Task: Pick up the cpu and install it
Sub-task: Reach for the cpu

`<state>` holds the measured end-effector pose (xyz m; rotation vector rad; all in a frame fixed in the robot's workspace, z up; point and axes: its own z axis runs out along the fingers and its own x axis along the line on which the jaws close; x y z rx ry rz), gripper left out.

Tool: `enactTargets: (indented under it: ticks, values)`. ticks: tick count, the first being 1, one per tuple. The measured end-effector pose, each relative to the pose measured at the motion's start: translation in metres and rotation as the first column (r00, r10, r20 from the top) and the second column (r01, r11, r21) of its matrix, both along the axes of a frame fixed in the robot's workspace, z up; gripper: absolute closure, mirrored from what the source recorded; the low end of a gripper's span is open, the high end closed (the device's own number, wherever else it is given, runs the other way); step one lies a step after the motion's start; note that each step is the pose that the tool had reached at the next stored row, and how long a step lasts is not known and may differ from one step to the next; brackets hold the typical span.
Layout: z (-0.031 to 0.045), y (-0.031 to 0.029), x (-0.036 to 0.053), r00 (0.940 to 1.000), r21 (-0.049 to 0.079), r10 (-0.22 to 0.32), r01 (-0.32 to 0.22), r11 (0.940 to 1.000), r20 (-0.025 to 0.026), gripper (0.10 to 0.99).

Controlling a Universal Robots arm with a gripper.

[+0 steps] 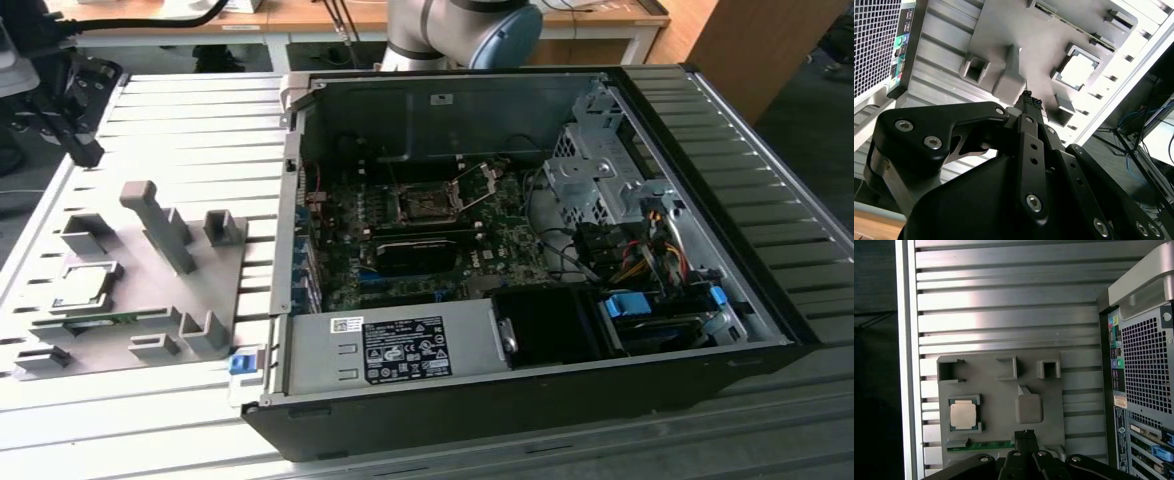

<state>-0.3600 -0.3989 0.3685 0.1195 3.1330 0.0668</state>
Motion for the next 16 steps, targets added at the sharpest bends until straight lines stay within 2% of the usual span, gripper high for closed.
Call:
enactTargets:
  ticks: [16]
  values:
    - [-0.0021,0.0,-0.021,1.0,0.0,0.0,0.0,1.0,-0.0025,0.98]
